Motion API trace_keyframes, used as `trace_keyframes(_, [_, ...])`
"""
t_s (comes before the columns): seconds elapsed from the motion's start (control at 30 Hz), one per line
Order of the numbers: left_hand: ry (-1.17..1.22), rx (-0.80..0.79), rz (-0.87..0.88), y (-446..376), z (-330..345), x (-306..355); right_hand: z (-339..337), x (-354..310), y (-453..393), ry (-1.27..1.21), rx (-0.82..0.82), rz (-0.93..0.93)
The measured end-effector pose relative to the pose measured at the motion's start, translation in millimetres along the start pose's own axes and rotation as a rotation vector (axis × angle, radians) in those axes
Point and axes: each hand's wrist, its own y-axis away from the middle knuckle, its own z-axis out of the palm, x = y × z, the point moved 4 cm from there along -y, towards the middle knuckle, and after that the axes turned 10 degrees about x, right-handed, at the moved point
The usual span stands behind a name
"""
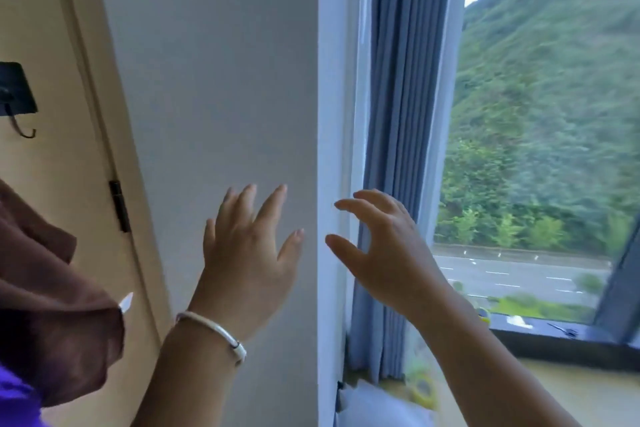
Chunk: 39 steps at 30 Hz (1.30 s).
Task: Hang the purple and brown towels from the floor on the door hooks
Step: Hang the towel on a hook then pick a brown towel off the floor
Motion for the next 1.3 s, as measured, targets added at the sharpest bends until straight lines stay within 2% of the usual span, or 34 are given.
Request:
trace_keyframes(0.37, [0.336, -0.164, 0.314, 34, 69, 230, -192, 140, 80, 0.299, 0.219, 0.273])
trace_keyframes(0.73, [0.612, -0.322, 0.584, 154, 113, 521, -442, 264, 223, 0.579, 0.368, 0.501])
trace_keyframes(1.0, [0.819, -0.443, 0.796, 261, 104, 692, -597, 291, 346, 0.801, 0.480, 0.692])
trace_keyframes(1.3, [0.994, -0.557, 1.041, 366, 94, 836, -710, 305, 458, 1.005, 0.617, 0.899])
